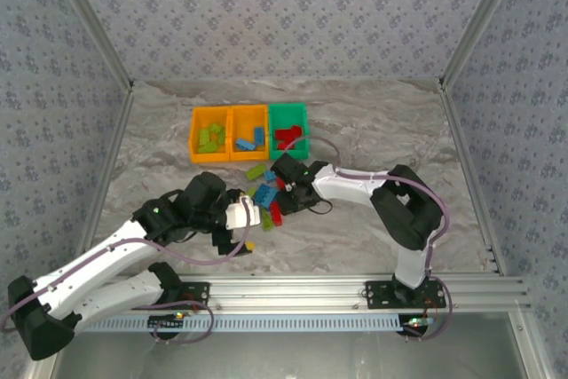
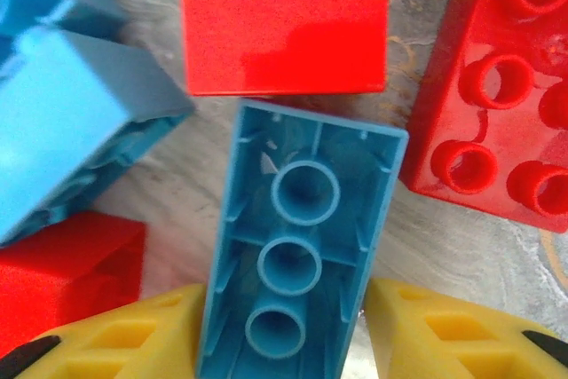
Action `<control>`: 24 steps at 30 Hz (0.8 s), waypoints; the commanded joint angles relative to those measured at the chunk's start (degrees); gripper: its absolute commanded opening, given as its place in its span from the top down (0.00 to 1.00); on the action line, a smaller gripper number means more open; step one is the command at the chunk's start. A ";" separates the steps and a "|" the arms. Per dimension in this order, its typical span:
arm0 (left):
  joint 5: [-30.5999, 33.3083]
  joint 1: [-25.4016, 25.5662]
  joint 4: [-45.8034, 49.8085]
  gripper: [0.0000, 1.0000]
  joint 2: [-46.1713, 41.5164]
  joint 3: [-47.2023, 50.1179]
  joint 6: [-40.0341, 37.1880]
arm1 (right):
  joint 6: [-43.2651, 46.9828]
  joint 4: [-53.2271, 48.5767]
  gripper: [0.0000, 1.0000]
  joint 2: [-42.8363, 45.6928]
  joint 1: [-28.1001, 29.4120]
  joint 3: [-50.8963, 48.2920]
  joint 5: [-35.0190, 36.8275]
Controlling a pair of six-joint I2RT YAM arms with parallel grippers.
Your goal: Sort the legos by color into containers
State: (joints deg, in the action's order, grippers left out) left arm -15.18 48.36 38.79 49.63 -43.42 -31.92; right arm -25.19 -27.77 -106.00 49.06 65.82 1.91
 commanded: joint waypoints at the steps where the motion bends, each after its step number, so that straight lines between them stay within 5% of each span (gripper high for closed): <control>1: -1.70 -0.42 -1.26 0.01 -0.28 0.26 -0.33 | -1.56 -1.56 0.50 -2.75 -0.10 1.97 3.36; 7: -3.22 -0.57 -1.06 0.01 -1.21 0.68 -1.45 | -2.87 -0.45 0.63 1.10 -0.19 0.16 3.43; 14: -7.21 -1.08 -4.21 0.01 -6.24 3.80 -4.84 | -4.65 -2.54 0.64 18.28 1.78 -4.67 7.55; 19: -7.20 -5.41 -16.15 0.01 -10.19 5.62 3.15 | -3.08 2.07 0.63 22.87 2.53 -0.61 6.28; 24: -0.58 -12.29 -24.28 0.01 -13.51 4.86 15.78 | 1.59 6.49 0.63 14.16 1.47 11.11 6.63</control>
State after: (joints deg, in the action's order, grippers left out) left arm -18.68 38.63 22.70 37.82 -37.54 -24.82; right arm -26.79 -24.93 -86.63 51.24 71.64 7.35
